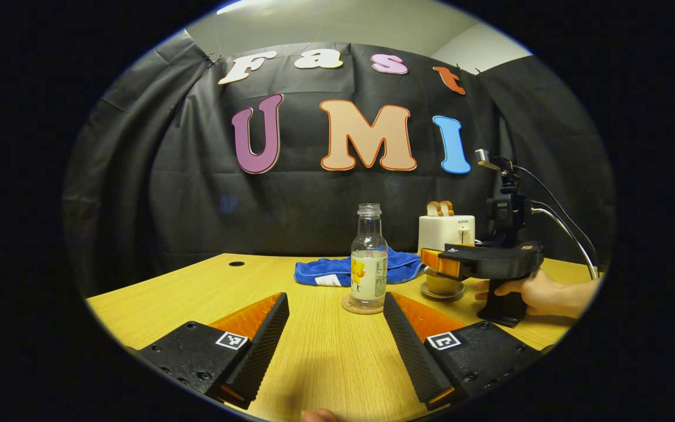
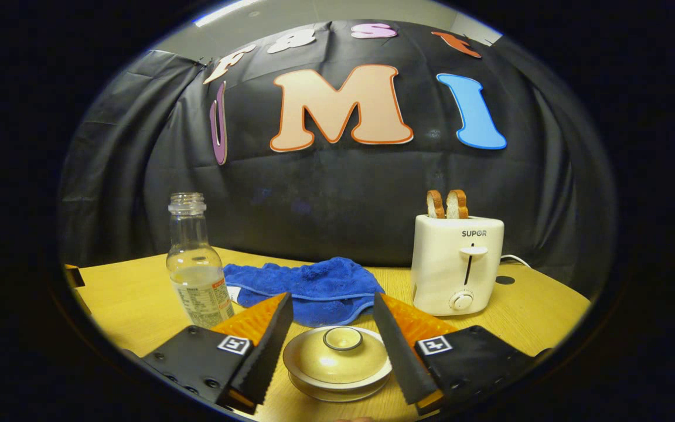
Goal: Open the teacup lid with one hand, grasp the water bottle and pour water into the teacup with the other hand; after pouring, place the water bottle on the coaster and then close the teacup lid.
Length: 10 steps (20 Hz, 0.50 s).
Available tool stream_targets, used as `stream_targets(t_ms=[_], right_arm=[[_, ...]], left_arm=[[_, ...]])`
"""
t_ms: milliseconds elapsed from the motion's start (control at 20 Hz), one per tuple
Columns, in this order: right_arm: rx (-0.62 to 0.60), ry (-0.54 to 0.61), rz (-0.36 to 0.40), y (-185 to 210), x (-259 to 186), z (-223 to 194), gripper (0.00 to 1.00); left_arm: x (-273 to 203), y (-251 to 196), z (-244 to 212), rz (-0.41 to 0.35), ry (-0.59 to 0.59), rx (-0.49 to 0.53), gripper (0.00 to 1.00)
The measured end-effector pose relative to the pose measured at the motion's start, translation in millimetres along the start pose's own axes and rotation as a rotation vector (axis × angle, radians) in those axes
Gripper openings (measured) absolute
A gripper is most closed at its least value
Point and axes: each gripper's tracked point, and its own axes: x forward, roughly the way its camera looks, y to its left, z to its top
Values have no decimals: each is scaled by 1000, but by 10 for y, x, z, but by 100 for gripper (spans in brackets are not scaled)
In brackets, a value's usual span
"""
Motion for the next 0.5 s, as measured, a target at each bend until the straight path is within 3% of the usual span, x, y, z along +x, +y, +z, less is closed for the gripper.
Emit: stream_targets(t_ms=[250, 300, 350, 400, 500], right_arm=[[-7, -24, -68, -96, -44, 18, 100], [-7, -29, -88, -125, -86, 35, 95], [-7, -29, -99, -118, -131, 38, 100], [-6, -28, -113, -120, -196, 35, 90], [-9, -34, -131, -92, -394, 38, 95]], left_arm=[[34, -47, 4, -13, 0, -1, 94], [44, -57, -2, -15, 1, -1, 94], [57, -58, 4, -13, 2, -1, 94], [56, -60, -4, -11, 2, 0, 94], [72, -81, 0, -9, 2, 0, 95]])
